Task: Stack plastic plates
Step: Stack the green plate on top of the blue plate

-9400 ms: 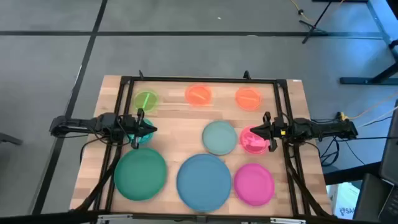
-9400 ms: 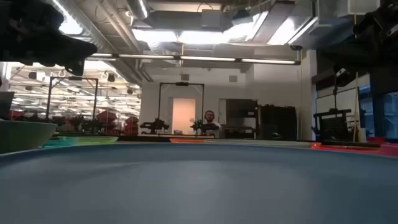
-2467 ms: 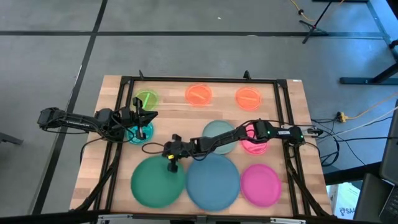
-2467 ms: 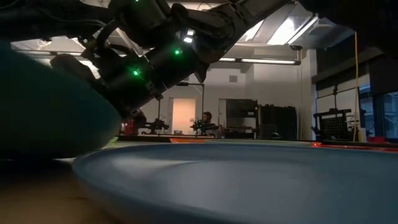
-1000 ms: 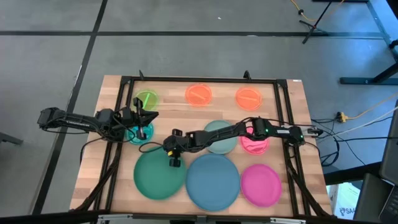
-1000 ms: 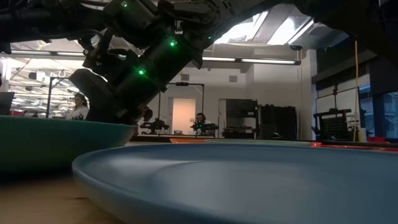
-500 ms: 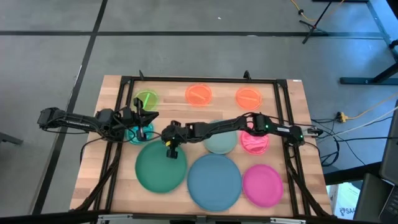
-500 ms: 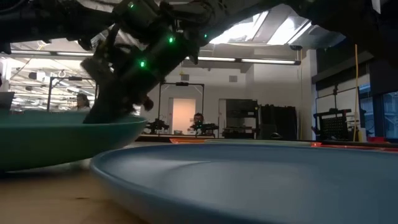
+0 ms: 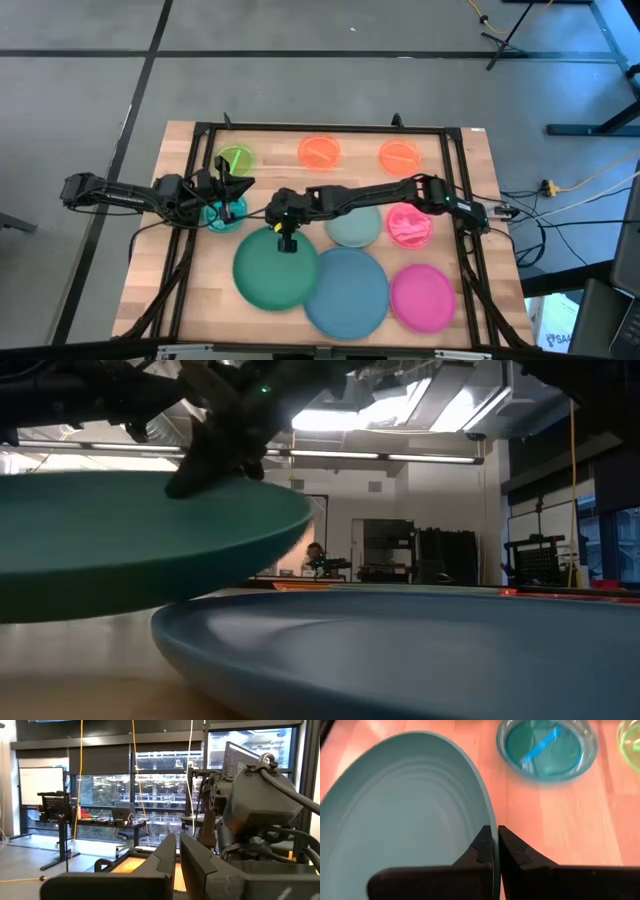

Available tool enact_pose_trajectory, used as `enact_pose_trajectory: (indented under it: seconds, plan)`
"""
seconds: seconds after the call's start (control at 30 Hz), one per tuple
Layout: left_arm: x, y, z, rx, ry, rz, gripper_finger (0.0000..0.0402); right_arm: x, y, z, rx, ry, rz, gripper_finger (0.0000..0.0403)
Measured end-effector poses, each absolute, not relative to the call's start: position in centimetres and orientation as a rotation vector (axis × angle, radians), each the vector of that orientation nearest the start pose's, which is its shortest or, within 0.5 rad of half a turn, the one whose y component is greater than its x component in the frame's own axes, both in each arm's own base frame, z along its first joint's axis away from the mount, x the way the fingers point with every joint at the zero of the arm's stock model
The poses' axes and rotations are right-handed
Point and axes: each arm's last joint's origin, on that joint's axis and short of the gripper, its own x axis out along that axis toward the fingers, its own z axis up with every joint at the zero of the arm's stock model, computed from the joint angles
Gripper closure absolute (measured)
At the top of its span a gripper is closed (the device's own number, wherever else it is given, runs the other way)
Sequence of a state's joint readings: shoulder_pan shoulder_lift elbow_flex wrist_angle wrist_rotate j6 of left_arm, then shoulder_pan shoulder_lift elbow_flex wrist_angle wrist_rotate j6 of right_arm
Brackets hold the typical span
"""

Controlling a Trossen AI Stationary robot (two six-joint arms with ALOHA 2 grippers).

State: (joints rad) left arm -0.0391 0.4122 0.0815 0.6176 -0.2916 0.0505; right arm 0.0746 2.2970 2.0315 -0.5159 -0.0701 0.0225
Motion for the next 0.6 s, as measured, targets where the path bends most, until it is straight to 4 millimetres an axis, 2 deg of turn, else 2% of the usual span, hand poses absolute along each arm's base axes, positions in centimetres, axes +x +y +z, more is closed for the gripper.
enact_pose_trajectory:
  seconds: [0.4,0.57,0.6]
  plan:
    - [12.0,0.3,21.4,0.008,-0.295,0.254,0.0383,49.3,7.0,23.2,-0.056,0.933,0.143,0.0401]
    - [12.1,0.3,21.4,0.008,-0.296,0.236,0.0383,46.6,8.8,28.6,-0.073,0.876,0.21,0.0401]
    - [12.1,0.3,21.4,0.007,-0.298,0.229,0.0383,46.2,9.0,29.1,-0.067,0.879,0.218,0.0401]
